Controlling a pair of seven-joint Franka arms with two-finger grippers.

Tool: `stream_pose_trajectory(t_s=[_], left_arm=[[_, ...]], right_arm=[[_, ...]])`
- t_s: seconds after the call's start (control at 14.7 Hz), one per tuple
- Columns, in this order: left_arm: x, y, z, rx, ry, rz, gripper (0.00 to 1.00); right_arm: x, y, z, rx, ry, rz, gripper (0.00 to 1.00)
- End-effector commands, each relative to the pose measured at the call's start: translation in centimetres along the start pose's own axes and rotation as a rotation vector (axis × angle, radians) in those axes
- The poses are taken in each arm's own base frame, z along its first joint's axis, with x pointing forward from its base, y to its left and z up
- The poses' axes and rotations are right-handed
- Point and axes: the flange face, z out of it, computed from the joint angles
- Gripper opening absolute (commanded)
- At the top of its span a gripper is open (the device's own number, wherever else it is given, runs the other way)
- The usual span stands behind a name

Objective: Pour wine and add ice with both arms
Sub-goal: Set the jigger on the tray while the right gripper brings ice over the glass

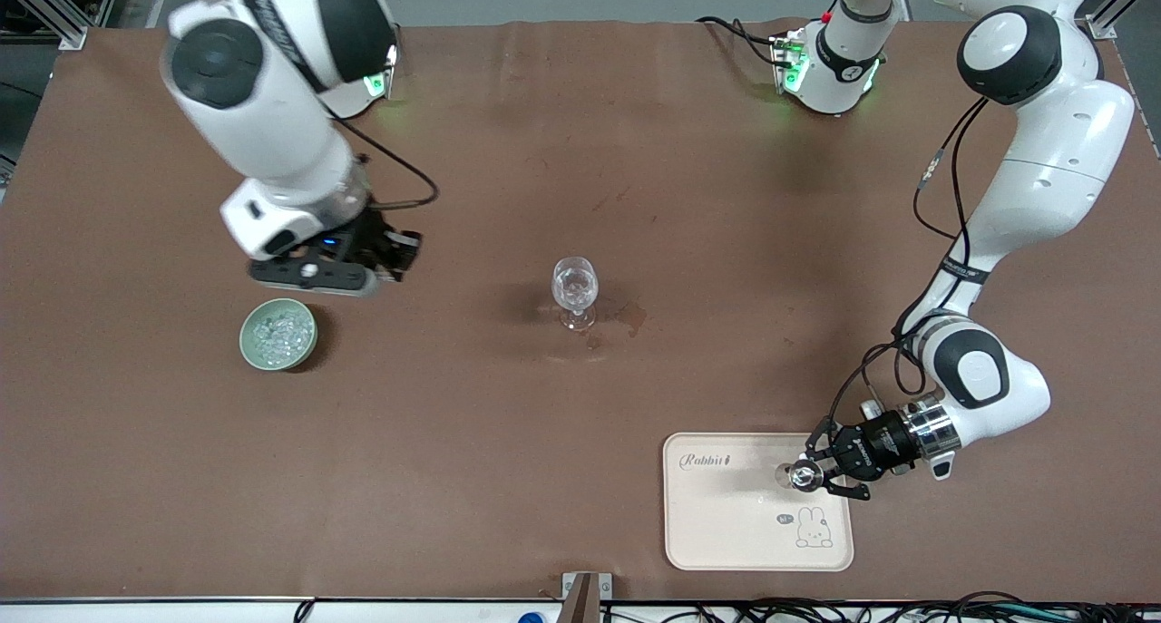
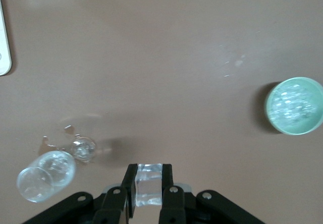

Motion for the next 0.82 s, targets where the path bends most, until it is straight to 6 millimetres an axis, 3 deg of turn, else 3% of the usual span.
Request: stream_pose_trajectory(t_s=[0.0,0.14,0.41,0.48,0.75], left_arm=[[1.3,0.4,0.3,-0.027,-0.018,-0.002,0.0],[2.8,0.3,0.4,-0.028,-0.018,0.022,0.0],[3.8,0.4,0.0,-0.032,-0.006,0.024,0.01],[3.9,0.4,0.0,-0.03,0.0,0.03,0.06],[4.0,0.3,0.1,-0.029,0.004,0.03,0.5]], right_arm=[[-1.4,-4.5,3.0,0.013,0.007,0.084,0.03],[-2.4,-6.7,5.3,0.0,-0.001,0.116,0.03],[-4.2,-10.8,8.1,-0.013,-0.011,0.111,0.03],[-4.3,-11.6,8.6,-0.009,-0.007,0.13,0.03],[-5.0,-14.8,10.4,-0.003,-0.001,0.151,0.03]])
